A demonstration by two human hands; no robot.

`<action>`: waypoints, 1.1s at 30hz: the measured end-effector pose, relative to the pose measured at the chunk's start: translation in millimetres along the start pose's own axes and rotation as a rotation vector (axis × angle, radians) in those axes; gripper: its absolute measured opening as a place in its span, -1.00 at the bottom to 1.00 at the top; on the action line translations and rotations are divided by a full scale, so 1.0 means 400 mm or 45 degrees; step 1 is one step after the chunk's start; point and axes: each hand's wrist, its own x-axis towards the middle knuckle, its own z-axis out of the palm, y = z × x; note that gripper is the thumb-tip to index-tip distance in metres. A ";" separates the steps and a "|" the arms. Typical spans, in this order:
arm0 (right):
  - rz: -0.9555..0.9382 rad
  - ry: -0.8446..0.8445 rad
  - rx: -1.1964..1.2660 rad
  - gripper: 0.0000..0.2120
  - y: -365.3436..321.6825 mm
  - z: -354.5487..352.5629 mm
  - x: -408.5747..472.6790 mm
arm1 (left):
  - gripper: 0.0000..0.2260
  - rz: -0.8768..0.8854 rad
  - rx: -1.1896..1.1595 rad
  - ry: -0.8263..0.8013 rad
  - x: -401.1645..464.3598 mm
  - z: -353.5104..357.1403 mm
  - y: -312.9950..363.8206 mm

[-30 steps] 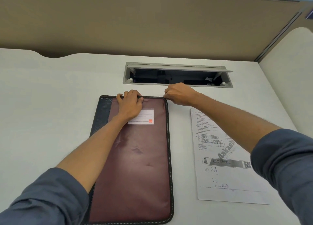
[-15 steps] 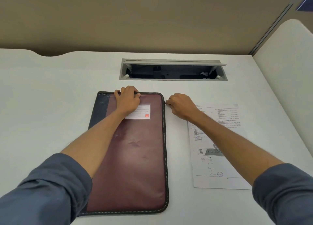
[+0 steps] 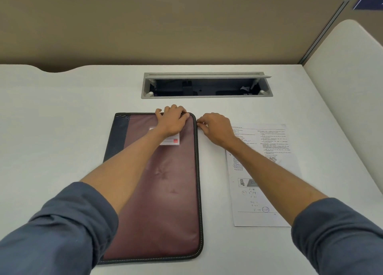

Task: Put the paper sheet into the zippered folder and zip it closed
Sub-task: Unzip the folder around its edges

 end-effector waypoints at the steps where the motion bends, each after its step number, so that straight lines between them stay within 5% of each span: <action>1: 0.021 0.011 0.029 -0.75 -0.002 0.000 0.000 | -0.73 0.001 -0.031 -0.002 0.004 0.006 0.008; 9: -0.106 0.048 -0.044 -0.77 -0.002 0.024 -0.051 | -0.86 -0.144 -0.397 0.073 0.012 0.013 0.019; 33: -0.074 0.153 -0.005 -0.89 -0.099 0.048 -0.370 | -0.84 -0.064 -0.267 0.142 0.010 0.030 0.004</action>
